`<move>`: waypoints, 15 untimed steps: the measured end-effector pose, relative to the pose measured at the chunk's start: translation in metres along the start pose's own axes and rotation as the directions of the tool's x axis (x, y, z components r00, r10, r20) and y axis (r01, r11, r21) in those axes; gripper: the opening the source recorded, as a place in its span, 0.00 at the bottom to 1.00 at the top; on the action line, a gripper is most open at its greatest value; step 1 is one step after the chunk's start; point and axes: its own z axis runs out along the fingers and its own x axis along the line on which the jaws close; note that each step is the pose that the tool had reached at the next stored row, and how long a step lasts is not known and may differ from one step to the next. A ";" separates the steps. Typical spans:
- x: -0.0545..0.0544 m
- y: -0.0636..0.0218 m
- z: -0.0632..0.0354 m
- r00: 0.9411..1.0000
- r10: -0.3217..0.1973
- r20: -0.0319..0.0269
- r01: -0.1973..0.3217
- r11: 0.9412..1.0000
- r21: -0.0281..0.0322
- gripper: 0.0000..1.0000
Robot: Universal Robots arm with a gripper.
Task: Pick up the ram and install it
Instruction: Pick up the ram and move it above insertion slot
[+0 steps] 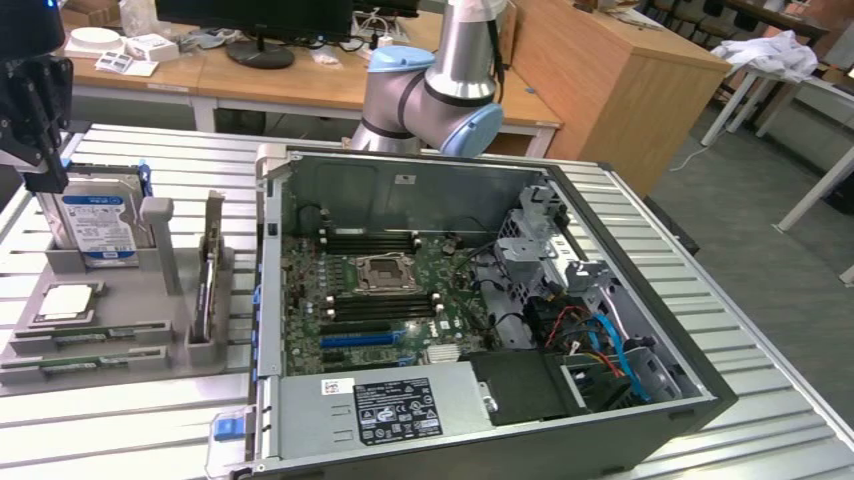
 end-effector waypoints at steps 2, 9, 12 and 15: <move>0.000 0.0000 0.0000 1.000 0.000 0.000 0.000 1.000 0.000 0.11; 0.000 0.0000 0.0000 1.000 0.000 0.000 0.000 1.000 0.000 0.16; 0.000 0.0000 0.0000 1.000 0.000 0.000 0.000 1.000 0.000 0.29; 0.000 0.0000 0.0000 1.000 0.000 0.000 0.000 1.000 0.000 0.36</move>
